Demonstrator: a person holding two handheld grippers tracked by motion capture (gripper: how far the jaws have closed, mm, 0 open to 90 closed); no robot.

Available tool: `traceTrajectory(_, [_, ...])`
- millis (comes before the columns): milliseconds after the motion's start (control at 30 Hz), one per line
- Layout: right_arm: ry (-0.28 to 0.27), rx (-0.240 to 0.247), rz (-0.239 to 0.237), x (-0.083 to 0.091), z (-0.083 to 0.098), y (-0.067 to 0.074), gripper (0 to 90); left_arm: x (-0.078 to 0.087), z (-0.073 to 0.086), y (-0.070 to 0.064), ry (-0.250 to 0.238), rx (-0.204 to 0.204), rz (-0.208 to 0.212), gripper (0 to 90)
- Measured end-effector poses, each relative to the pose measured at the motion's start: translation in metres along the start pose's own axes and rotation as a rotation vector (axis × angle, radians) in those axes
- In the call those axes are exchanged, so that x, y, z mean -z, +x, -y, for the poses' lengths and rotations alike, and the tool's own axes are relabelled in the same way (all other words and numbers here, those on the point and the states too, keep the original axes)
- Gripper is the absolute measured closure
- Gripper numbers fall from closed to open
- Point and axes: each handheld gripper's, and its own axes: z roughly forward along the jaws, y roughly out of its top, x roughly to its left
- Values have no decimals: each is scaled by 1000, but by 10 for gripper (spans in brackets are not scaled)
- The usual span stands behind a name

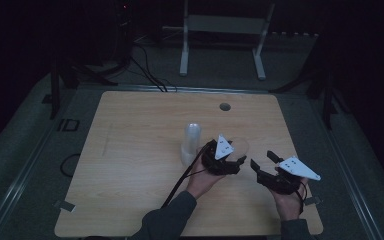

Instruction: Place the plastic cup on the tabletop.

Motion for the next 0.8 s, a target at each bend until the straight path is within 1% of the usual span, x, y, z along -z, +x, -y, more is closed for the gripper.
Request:
traceTrajectory(100, [1, 0, 0, 0, 0, 0, 296, -1, 3, 1, -3, 4, 5, 312])
traceTrajectory(400, [2, 1, 0, 0, 1, 0, 296, -4, 11, 0, 6, 5, 11, 312])
traceTrajectory(633, [1, 2, 2, 0, 1, -1, 296, -6, 17, 1, 16, 9, 5, 312])
traceTrajectory(800, [1, 1, 3, 0, 1, -1, 296, -8, 24, 0, 26, 8, 8, 312])
